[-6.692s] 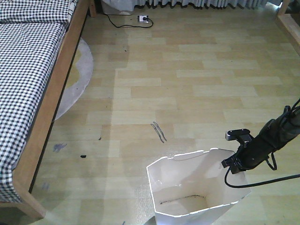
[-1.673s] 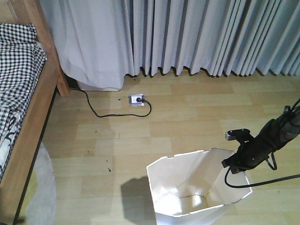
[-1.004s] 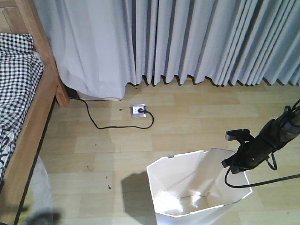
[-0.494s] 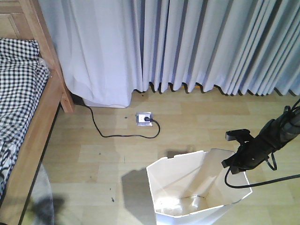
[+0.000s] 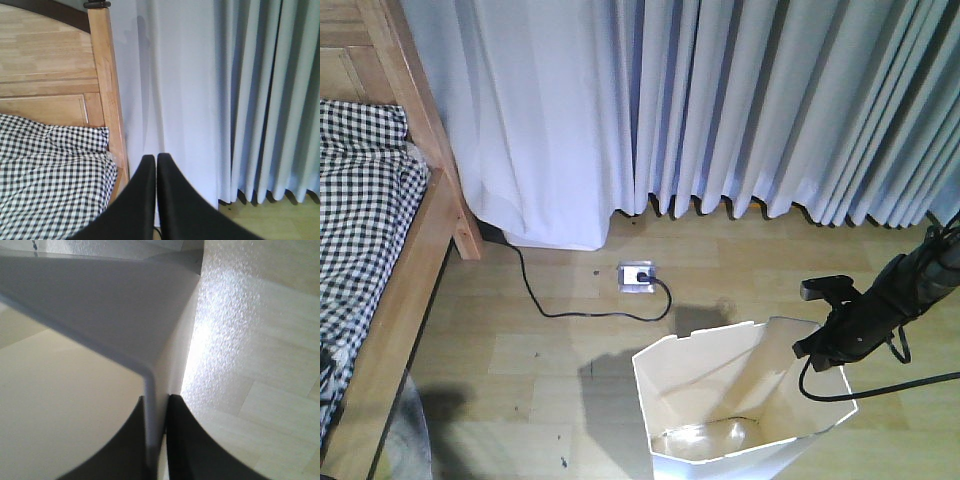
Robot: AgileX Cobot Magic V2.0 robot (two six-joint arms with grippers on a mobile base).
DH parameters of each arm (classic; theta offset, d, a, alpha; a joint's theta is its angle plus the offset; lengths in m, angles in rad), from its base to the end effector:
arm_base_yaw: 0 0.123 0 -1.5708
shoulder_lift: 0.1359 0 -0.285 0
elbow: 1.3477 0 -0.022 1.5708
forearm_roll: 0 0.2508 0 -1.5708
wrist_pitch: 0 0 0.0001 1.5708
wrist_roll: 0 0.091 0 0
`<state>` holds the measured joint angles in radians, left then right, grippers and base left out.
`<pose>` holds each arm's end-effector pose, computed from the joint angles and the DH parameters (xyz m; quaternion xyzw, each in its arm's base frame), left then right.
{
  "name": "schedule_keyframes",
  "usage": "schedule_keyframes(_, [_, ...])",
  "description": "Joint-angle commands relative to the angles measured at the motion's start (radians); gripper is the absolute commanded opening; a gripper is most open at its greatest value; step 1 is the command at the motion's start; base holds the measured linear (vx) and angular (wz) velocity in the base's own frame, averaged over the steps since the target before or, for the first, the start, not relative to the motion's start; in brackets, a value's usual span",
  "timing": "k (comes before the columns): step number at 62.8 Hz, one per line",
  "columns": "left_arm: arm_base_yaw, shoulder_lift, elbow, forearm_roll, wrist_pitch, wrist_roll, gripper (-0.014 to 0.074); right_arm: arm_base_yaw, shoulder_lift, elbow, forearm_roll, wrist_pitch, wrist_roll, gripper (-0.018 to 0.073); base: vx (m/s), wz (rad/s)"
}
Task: Move trash bin to bedside with robot
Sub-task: 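Drive up to the bedside near the curtains with the bin held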
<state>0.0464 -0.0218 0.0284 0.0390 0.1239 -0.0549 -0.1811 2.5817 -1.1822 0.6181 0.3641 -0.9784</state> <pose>0.0559 0.0030 0.1935 -0.0243 0.7218 0.0122 0.6916 0.3391 -0.0429 -0.0855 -0.1024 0.9891 0.1055 0.0090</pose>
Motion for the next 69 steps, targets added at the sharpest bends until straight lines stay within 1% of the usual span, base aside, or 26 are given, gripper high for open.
schedule_keyframes(1, [0.0, -0.005, -0.021, -0.005, -0.073, -0.004, -0.0006, -0.001, -0.078, -0.009, 0.029, 0.1, -0.003, -0.0006, 0.18, 0.04])
schedule_keyframes(69, [0.0, -0.005, -0.021, -0.005, -0.073, -0.004, -0.0006, -0.001, -0.078, -0.009, 0.029, 0.1, -0.003, -0.0006, 0.17, -0.02])
